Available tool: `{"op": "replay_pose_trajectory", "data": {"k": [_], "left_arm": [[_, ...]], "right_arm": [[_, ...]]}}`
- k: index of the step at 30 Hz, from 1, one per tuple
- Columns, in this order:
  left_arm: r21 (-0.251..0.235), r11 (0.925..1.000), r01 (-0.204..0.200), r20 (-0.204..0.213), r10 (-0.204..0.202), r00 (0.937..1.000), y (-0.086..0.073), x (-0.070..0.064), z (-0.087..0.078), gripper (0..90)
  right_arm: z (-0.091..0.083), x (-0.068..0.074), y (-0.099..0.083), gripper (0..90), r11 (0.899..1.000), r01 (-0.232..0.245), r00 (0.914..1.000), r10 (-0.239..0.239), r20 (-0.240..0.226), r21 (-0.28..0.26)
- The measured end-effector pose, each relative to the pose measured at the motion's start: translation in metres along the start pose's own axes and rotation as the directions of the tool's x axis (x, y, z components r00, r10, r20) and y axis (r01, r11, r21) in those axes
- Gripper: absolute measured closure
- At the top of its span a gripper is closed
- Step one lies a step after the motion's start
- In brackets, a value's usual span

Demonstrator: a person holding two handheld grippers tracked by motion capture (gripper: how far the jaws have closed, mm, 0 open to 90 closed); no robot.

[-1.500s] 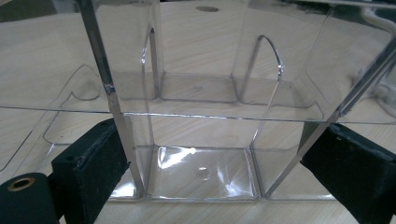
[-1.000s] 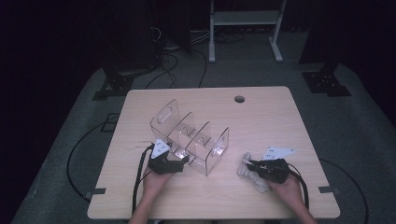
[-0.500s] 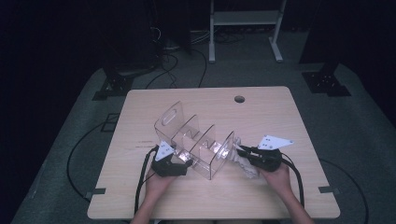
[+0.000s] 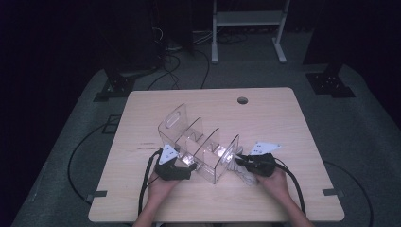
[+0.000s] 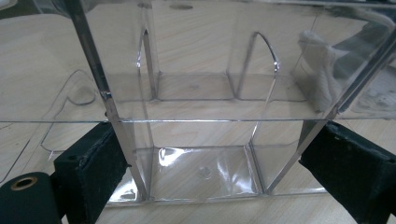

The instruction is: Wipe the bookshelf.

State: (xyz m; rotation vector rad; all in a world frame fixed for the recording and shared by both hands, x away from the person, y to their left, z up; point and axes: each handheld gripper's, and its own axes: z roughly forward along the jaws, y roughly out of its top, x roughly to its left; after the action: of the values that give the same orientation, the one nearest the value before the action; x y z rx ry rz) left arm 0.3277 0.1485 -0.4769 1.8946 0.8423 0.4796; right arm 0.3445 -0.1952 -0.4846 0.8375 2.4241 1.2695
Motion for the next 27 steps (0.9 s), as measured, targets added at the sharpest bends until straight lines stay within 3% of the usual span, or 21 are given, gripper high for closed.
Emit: {"op": "replay_pose_trajectory", "data": {"k": [4, 7, 9, 12, 14, 17, 19, 23, 25, 27], "left_arm": [[-0.007, 1.0000, -0.001, -0.003, 0.001, 1.0000, 0.000, -0.001, 0.001, 8.0], [-0.007, 1.0000, 0.001, 0.000, -0.001, 1.0000, -0.001, 0.000, 0.001, 8.0], [-0.006, 1.0000, 0.005, 0.002, -0.005, 1.0000, -0.001, 0.000, 0.001, 8.0], [-0.008, 1.0000, 0.005, -0.002, -0.005, 1.0000, -0.001, 0.000, 0.001, 8.0], [-0.007, 1.0000, 0.001, -0.003, -0.001, 1.0000, 0.000, -0.001, 0.001, 7.9], [-0.006, 1.0000, 0.003, -0.001, -0.003, 1.0000, 0.000, 0.000, 0.001, 7.9], [-0.008, 1.0000, 0.005, 0.001, -0.005, 1.0000, -0.001, 0.000, 0.001, 7.9], [-0.010, 0.9999, 0.004, -0.002, -0.004, 1.0000, -0.001, 0.000, 0.001, 7.9], [-0.008, 1.0000, 0.002, -0.003, -0.002, 1.0000, 0.000, 0.000, 0.001, 7.8], [-0.010, 0.9999, 0.001, -0.003, -0.001, 1.0000, 0.000, 0.001, 0.001, 7.8]], "right_arm": [[0.003, -0.009, -0.003, 79.1, 0.996, -0.086, 0.9963, 0.086, -0.005, 0.005], [0.005, 0.004, -0.001, 79.0, 0.999, -0.026, 0.9985, 0.028, -0.048, 0.026], [0.006, 0.006, 0.000, 79.0, 0.999, 0.017, 0.9993, -0.016, -0.035, 0.036], [0.005, -0.011, -0.002, 79.1, 0.997, -0.077, 0.9969, 0.077, -0.011, 0.017], [0.006, -0.012, -0.004, 79.1, 0.994, -0.104, 0.9944, 0.105, -0.018, 0.023], [0.008, 0.004, -0.002, 78.9, 0.999, -0.028, 0.9960, 0.031, -0.084, 0.036], [0.007, 0.009, 0.001, 78.9, 0.999, 0.025, 0.9978, -0.023, -0.062, 0.042], [0.007, -0.007, -0.002, 78.9, 0.997, -0.070, 0.9966, 0.071, -0.041, 0.018], [0.008, 0.000, -0.002, 78.8, 0.998, -0.057, 0.9968, 0.058, -0.055, 0.022], [0.010, 0.012, -0.002, 78.6, 0.999, -0.031, 0.9931, 0.034, -0.112, 0.028]]}}
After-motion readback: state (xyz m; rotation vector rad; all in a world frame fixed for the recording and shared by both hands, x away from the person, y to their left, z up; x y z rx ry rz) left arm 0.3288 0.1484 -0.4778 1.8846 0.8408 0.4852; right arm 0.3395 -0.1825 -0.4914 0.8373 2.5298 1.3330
